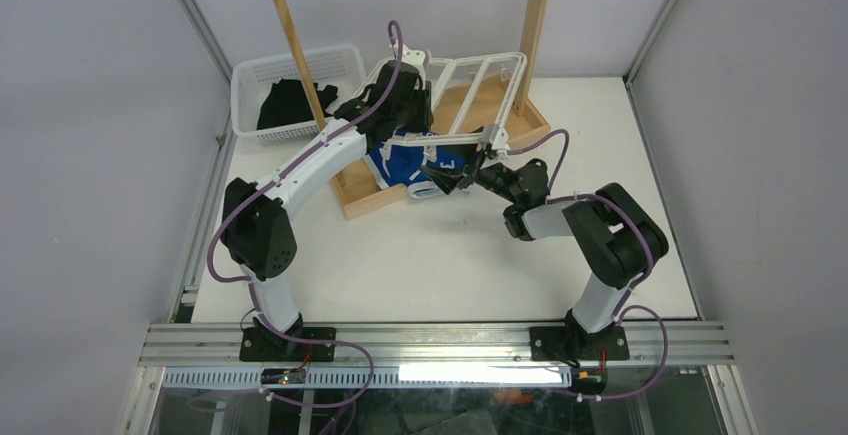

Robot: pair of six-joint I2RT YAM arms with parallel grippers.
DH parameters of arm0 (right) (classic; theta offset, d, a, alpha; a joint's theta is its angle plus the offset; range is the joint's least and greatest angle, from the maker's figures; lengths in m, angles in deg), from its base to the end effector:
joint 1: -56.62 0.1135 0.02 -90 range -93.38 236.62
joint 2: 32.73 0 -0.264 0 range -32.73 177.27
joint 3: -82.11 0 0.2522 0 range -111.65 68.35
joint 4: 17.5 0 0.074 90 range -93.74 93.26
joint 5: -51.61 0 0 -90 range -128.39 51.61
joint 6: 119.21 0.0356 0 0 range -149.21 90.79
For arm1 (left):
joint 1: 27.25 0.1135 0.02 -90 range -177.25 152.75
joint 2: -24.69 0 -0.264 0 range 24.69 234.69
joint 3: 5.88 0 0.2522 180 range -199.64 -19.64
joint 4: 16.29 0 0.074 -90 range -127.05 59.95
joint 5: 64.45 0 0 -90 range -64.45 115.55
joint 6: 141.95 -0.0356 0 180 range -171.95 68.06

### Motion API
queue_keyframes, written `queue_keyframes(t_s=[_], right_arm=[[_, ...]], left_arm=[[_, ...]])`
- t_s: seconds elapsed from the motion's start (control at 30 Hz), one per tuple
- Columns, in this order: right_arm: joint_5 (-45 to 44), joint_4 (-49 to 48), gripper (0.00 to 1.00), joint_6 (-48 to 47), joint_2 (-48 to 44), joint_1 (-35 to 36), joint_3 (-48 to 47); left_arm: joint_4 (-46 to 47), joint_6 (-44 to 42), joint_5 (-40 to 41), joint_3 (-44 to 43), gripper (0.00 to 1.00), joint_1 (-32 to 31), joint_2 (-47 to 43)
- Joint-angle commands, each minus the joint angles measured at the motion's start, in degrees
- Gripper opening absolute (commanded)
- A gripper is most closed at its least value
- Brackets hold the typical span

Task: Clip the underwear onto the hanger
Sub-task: Clamp the underwear onto the hanger.

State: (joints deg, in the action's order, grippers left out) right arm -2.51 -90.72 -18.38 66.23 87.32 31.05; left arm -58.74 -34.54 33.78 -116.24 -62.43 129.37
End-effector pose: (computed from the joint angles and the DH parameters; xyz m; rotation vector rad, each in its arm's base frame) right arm 0.2672 0.1829 0.2311 -0.7686 1.0194 0.9806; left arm 0.3506 -0.2409 0.3285 0.2645 2.2116 -0.3505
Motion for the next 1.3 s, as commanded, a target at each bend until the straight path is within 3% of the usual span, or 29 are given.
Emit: queue_keyframes(t_s=[0.0,0.4,0.6,0.83,1.07,1.27], right_arm=[[-2.91,-7.06,0.69,-0.13,-1.13,0.48,-2.49],[-4.56,-7.06,0.64,-1.07,-0.51,1.92,-4.13],[-5.19,-7.06,0.55,-1.25,-0.35,2.01,-4.15],[-6.14,-7.06,0.35,-1.52,-0.42,2.00,-3.13],[-9.34,-7.06,0.01,0.41,-1.24,2.00,0.58],[-13.15,-7.06,0.00,2.89,-2.50,2.48,6.99]], left_arm=[[7.82,-1.35,-0.43,-1.14,0.00,-0.33,-6.60],[8.01,-1.22,-0.45,-1.14,0.00,-0.33,-6.51],[8.06,-1.20,-0.28,-1.09,0.00,-0.33,-6.62],[8.07,-1.21,-0.06,-1.04,0.00,-0.31,-6.55],[8.32,-1.08,-0.51,-0.71,0.00,-0.30,-5.13],[9.30,-0.41,-1.74,0.01,0.00,-0.37,-3.22]])
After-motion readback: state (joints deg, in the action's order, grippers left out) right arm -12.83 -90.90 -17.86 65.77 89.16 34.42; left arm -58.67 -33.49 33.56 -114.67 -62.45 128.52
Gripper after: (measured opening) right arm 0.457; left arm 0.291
